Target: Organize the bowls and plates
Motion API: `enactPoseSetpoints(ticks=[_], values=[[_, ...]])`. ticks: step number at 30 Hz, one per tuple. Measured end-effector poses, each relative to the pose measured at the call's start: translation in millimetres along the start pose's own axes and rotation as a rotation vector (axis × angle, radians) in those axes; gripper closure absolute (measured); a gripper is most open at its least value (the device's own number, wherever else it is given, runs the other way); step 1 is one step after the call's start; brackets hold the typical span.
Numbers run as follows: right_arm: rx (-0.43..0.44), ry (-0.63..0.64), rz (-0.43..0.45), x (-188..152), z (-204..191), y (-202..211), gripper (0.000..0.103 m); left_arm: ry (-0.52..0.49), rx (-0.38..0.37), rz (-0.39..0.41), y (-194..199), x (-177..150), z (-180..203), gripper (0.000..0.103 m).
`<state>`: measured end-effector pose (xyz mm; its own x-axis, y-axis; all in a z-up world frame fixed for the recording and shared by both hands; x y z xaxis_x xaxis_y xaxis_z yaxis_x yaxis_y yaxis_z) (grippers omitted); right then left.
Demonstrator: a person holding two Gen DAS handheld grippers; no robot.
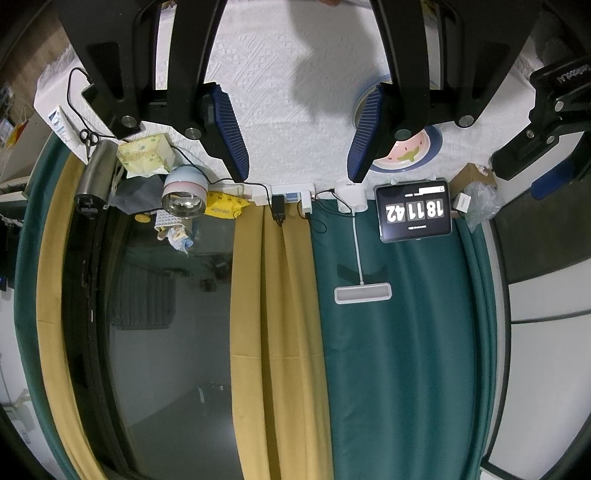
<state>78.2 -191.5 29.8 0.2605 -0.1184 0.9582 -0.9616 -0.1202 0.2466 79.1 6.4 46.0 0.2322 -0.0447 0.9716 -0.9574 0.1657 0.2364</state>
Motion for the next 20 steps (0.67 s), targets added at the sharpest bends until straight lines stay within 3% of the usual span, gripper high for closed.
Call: enactPoseSetpoints(ticks=[20], values=[[0.001,0.0,-0.002,0.7,0.0,-0.8,0.044,0.005,0.009,0.009,1.7,2.1,0.3,0.011]])
Point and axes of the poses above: each gripper's, at about its wrist camera, not at the fingertips, and y roughly against the way its jaws point, z to its right, x to its top, the point moved 8 cm from there along -y, roughly the way its jaws point, and after that the axes turned 1 degree about -x, right-handed, at the moved point
